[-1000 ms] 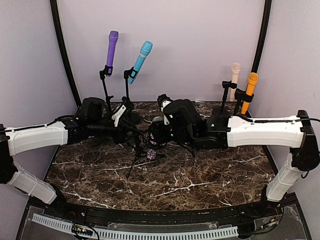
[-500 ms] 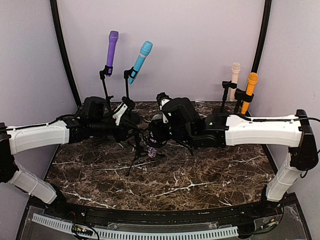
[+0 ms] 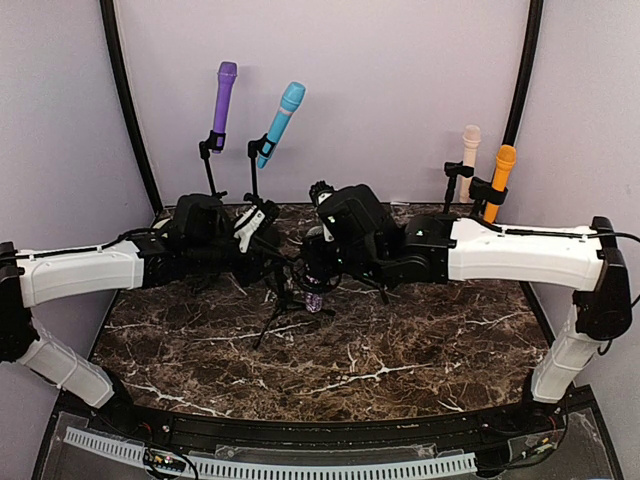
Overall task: Remove the microphone from the stand
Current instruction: Remove the microphone from the microphone stand.
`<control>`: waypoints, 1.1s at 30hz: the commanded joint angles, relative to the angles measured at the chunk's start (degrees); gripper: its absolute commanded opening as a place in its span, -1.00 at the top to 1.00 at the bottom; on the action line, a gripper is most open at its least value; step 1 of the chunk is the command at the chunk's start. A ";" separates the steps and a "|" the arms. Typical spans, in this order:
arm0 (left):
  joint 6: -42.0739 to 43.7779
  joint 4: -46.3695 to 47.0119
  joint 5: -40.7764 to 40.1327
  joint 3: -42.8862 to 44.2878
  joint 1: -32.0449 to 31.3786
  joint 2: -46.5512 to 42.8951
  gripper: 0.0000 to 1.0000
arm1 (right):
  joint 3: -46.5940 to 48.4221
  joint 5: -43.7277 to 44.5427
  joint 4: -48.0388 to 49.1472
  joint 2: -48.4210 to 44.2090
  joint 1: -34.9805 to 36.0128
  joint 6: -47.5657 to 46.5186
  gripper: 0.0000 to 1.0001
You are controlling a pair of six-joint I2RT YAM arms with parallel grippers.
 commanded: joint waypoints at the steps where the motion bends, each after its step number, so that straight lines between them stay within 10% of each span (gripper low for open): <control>1: 1.44 -5.07 -2.63 0.31 -0.59 1.41 0.76 | 4.91 0.65 5.67 -2.70 0.15 -0.65 0.94; 33: 2.82 -6.64 -6.39 0.88 -2.20 2.96 0.79 | 10.63 1.67 -1.24 -8.41 -1.97 -2.16 0.97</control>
